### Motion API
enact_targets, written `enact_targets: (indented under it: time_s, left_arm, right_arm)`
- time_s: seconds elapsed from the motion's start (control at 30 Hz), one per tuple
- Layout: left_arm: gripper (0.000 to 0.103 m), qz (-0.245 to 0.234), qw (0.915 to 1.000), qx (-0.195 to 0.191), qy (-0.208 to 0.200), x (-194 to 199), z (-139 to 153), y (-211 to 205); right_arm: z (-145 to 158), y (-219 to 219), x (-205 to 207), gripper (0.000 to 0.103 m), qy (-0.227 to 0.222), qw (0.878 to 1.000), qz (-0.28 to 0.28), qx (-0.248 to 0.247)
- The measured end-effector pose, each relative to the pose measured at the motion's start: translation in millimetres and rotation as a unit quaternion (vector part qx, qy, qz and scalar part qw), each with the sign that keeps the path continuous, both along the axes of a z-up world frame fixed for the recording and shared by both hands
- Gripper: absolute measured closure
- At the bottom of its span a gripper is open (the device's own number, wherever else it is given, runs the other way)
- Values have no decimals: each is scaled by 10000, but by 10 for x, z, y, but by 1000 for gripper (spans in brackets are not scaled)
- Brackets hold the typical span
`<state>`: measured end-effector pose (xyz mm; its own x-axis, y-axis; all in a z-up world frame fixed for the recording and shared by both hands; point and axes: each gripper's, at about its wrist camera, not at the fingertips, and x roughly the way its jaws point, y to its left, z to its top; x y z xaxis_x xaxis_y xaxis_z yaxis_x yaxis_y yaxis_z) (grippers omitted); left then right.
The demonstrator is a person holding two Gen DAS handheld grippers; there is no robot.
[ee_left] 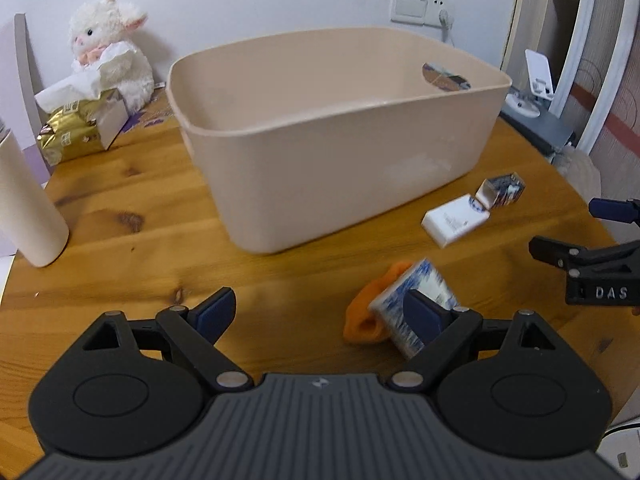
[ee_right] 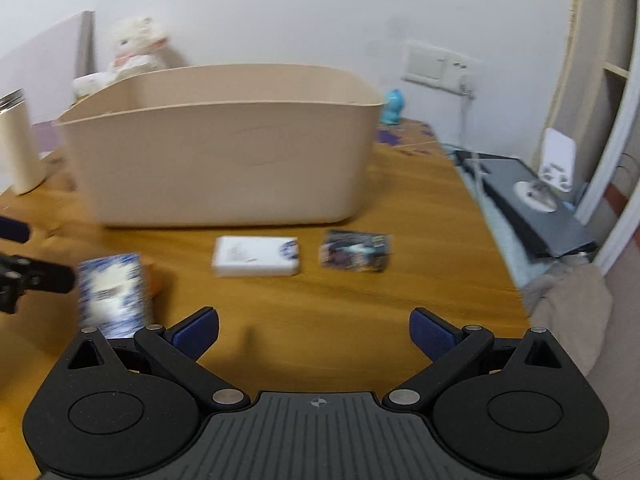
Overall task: Organize objects
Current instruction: 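Grasp orange soft toy with left tool while right tool grasps tissue pack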
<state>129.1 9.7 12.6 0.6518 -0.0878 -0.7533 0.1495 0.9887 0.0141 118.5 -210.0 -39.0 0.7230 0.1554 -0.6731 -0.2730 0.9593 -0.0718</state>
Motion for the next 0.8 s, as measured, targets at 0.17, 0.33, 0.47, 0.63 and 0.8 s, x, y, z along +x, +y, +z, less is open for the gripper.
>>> enact_targets:
  time_s: [0.17, 0.33, 0.47, 0.63, 0.8]
  left_arm:
    - [12, -28, 9999, 142, 68, -61, -85, 135]
    - [12, 30, 9997, 196, 149, -68, -171, 239]
    - [12, 39, 9995, 293, 85, -112, -184, 282]
    - [12, 44, 9997, 228, 119, -127, -194, 342]
    - [12, -32, 9996, 260, 135, -97, -216, 322]
  right_arm:
    - [4, 267, -97, 0, 100, 9990, 429, 78]
    - [-25, 525, -130, 0, 165, 9967, 801, 12]
    - [-67, 694, -114, 1, 285, 9943, 1023, 70]
    - [-143, 818, -80, 18, 481, 9924, 1128, 71]
    - [-162, 781, -73, 57, 571, 9923, 1089, 135]
